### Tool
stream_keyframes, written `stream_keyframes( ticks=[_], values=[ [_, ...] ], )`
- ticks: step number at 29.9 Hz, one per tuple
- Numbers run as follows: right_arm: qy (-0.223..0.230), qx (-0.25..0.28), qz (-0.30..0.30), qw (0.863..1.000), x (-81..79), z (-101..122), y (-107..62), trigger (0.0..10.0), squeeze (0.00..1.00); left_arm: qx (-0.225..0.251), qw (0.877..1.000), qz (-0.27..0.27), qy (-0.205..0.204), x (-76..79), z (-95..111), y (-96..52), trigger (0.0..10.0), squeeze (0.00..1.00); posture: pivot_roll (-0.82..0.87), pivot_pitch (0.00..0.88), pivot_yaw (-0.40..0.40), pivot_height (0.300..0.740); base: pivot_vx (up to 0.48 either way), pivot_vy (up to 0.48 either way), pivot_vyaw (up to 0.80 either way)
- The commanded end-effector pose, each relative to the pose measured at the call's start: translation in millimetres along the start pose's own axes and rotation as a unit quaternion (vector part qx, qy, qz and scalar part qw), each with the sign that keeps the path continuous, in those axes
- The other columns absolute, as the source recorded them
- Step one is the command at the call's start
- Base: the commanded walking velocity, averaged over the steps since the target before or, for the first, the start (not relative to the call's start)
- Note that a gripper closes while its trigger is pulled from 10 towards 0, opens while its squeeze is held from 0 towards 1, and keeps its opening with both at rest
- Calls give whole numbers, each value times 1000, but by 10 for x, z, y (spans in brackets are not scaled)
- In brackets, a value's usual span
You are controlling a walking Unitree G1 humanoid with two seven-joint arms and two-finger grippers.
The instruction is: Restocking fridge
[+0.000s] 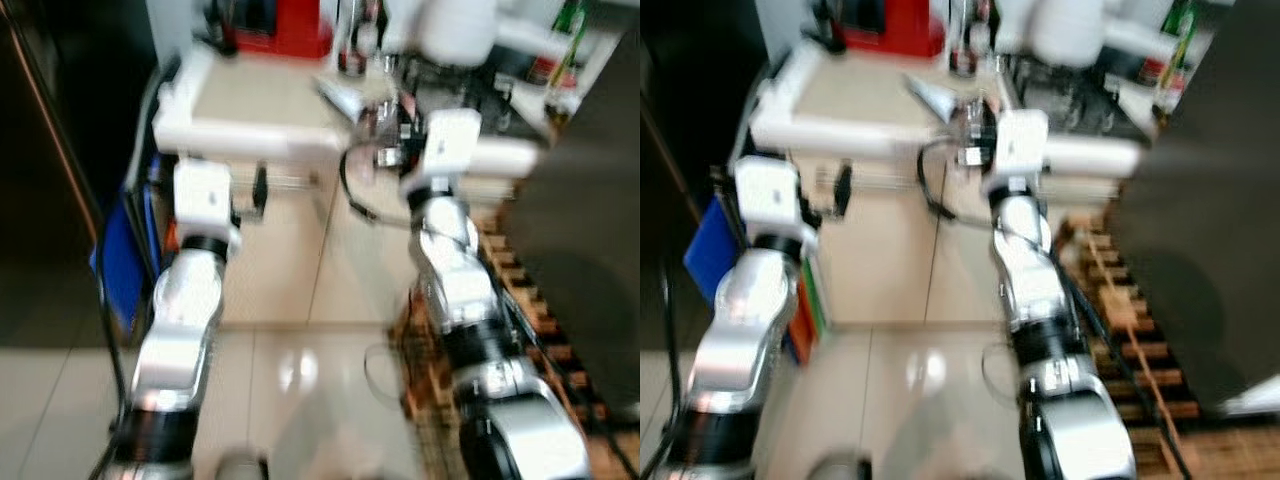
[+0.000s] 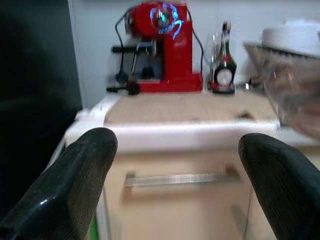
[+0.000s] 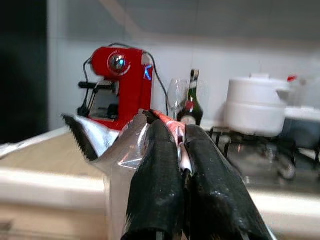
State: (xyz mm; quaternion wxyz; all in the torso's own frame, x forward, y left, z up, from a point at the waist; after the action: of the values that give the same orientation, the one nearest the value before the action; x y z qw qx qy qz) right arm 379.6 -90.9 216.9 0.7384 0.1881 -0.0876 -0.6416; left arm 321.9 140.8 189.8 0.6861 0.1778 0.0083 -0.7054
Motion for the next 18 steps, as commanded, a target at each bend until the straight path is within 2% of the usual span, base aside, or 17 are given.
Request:
stream_keyframes(
  ticks=[1, 11, 13, 18],
  values=[
    [-3, 19, -5, 1000, 62, 99, 31, 0, 0, 7, 1000, -4, 1, 64, 25, 11, 10000, 0, 127, 0, -91, 740, -405, 0, 0],
    [-5, 13, -5, 1000, 65, 82, 38, 0, 0, 8, 1000, -1, 2, 64, 20, 29, 10000, 0, 125, 0, -92, 740, -433, 0, 0],
    [-5, 11, -5, 1000, 64, 68, 30, 0, 0, 7, 1000, 2, 2, 65, 7, 28, 10000, 0, 124, 0, -91, 740, -255, 0, 0],
    [-7, 5, -5, 1000, 67, 44, 17, 0, 0, 4, 1000, 0, 4, 75, -16, 29, 10000, 0, 118, 0, -89, 740, 0, 0, 0]
  ],
)
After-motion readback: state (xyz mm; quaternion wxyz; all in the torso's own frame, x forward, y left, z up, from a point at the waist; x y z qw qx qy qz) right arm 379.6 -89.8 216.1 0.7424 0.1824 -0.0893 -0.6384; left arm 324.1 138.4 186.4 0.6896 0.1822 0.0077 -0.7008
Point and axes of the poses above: a point about 5 cm out from each wrist's last joint towards the gripper, its own y axis pointing out of the wrist towards the gripper, its own z axis along the axis of the wrist's last joint, x = y × z, the point moved 2 cm from there along y, pointing out of the wrist towards the gripper, and after that the axes turned 7 degrees about y, right-handed, at the moved point
